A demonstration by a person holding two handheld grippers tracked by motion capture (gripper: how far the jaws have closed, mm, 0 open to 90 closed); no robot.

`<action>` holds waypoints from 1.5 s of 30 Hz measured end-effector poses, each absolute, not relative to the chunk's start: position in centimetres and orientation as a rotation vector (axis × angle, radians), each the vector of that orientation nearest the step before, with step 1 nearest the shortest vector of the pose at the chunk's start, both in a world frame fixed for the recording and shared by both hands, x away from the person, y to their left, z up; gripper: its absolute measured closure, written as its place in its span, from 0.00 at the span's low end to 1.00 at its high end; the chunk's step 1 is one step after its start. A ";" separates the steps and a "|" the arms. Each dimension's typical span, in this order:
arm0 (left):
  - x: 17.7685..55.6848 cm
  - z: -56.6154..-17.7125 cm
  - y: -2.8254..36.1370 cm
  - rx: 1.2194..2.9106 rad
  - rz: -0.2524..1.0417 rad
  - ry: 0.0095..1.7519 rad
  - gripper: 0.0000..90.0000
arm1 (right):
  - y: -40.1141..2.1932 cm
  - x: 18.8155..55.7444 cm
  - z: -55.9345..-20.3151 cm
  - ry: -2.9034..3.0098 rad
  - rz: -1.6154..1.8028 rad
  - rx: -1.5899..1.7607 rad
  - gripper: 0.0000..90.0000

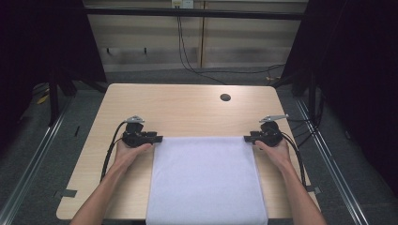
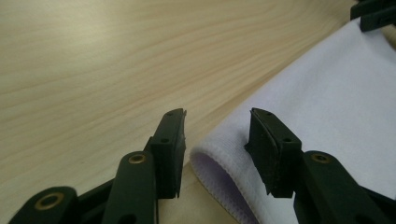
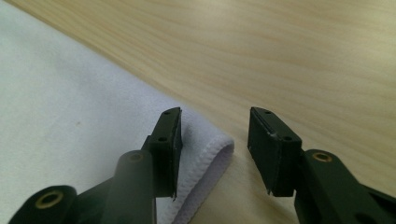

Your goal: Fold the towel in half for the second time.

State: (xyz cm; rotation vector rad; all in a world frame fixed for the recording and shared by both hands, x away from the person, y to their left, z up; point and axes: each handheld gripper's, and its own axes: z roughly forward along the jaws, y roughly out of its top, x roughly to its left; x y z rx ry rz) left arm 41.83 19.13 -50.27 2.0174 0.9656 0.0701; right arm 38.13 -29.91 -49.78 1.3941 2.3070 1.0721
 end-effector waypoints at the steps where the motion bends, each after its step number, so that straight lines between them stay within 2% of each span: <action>1: 41.9 -50.5 18.8 2.028 0.064 0.977 0.65 | -29.9 38.3 -50.1 2.308 1.064 1.395 0.64; 3: 41.9 -50.8 18.3 2.064 0.064 0.958 0.74 | -29.8 38.4 -50.4 2.319 1.076 1.399 0.68; 4: 41.9 -50.8 18.3 2.075 0.048 0.943 0.82 | -29.8 38.4 -50.4 2.323 1.087 1.400 0.69; 6: 41.9 -50.7 18.4 2.077 0.037 0.936 0.92 | -29.6 38.4 -50.4 2.340 1.099 1.395 0.81; 7: 41.8 -50.6 18.4 2.069 0.031 0.941 0.93 | -29.5 38.4 -50.4 2.347 1.092 1.390 0.86; 9: 41.6 -50.3 18.7 2.036 0.063 0.948 0.94 | -29.4 38.5 -50.3 2.350 1.104 1.383 0.94; 12: 41.9 -49.7 18.9 2.025 0.082 0.932 0.95 | -29.6 38.7 -49.7 2.312 1.161 1.394 0.96; 19: 43.3 -47.9 19.6 1.954 0.095 0.928 0.95 | -30.3 40.5 -47.2 2.229 1.251 1.376 0.97; 24: 44.1 -45.2 19.5 1.916 0.146 0.900 0.96 | -30.4 41.4 -45.0 2.173 1.273 1.374 0.98; 35: 45.2 -40.3 18.3 1.856 0.244 0.850 0.96 | -31.5 41.6 -41.3 2.109 1.296 1.371 0.98; 40: 44.7 -39.4 18.1 1.850 0.243 0.812 0.96 | -32.1 41.1 -39.8 2.058 1.347 1.339 0.98; 45: 42.5 -39.7 18.9 1.848 0.219 0.766 0.96 | -32.3 39.0 -39.3 2.079 1.380 1.266 0.98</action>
